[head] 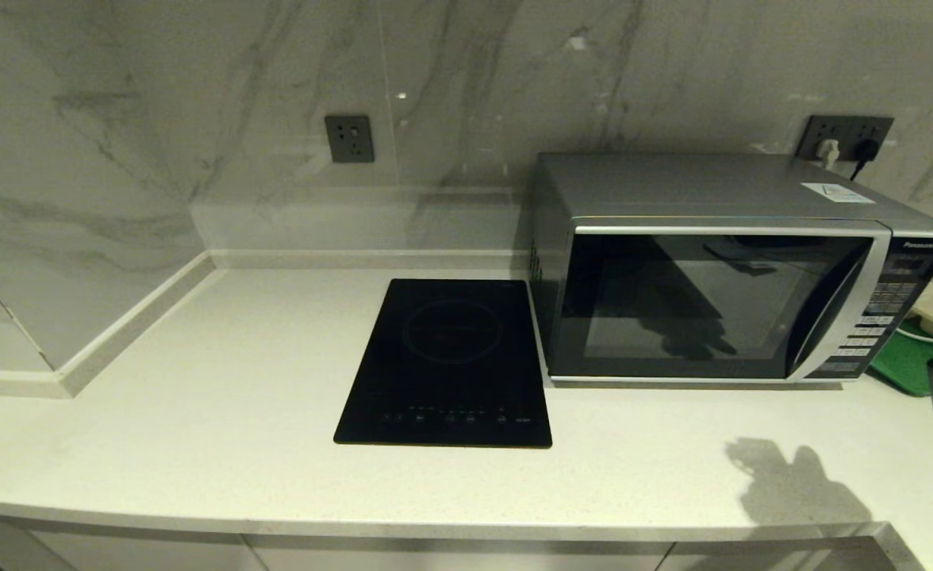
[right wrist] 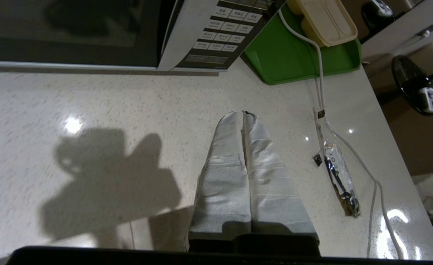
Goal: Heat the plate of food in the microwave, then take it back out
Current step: Open the microwave oven
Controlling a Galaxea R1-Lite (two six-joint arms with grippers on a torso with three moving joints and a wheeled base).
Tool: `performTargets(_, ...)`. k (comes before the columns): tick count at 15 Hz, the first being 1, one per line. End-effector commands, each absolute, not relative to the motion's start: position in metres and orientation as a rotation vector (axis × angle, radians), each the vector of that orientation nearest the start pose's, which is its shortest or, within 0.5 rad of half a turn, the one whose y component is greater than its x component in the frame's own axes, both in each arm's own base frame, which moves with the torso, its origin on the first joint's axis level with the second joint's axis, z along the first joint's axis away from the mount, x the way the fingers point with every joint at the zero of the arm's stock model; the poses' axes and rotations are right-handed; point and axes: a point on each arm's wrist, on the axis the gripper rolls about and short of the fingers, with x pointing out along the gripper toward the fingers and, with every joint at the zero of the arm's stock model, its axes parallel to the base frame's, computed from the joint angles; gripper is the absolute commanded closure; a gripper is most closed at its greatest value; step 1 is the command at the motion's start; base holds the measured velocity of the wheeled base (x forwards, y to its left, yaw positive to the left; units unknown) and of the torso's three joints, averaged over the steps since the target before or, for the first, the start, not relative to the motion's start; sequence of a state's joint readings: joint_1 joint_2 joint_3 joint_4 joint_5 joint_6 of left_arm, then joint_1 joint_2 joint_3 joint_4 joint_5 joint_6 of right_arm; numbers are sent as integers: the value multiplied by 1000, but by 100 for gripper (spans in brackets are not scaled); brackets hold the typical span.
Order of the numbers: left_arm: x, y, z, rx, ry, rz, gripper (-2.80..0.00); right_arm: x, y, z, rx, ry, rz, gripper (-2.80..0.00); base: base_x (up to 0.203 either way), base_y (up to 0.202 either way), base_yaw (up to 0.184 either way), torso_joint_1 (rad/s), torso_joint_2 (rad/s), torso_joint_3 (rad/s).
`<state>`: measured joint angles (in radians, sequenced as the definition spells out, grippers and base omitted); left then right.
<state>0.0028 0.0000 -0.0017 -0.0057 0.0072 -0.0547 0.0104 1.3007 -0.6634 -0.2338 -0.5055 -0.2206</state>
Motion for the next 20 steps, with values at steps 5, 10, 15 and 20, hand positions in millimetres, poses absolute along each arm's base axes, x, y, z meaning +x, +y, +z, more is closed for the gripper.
performTargets(5, -23, 0, 77, -55, -8, 11, 0, 272, 17, 161, -419, 567, -484, 0, 0, 0, 0, 0, 0, 0)
performTargets(10, -23, 0, 77, -55, -8, 11, 0, 306, 20, 150, -371, 568, -589, 0, 0, 0, 0, 0, 0, 0)
performTargets(15, -23, 0, 77, -55, -8, 11, 0, 309, 20, 151, -367, 560, -605, -280, 0, 0, 0, 0, 0, 0)
performTargets(20, -23, 0, 77, -55, -8, 11, 0, 311, 21, 155, -360, 545, -613, -280, 0, 0, 0, 0, 0, 0)
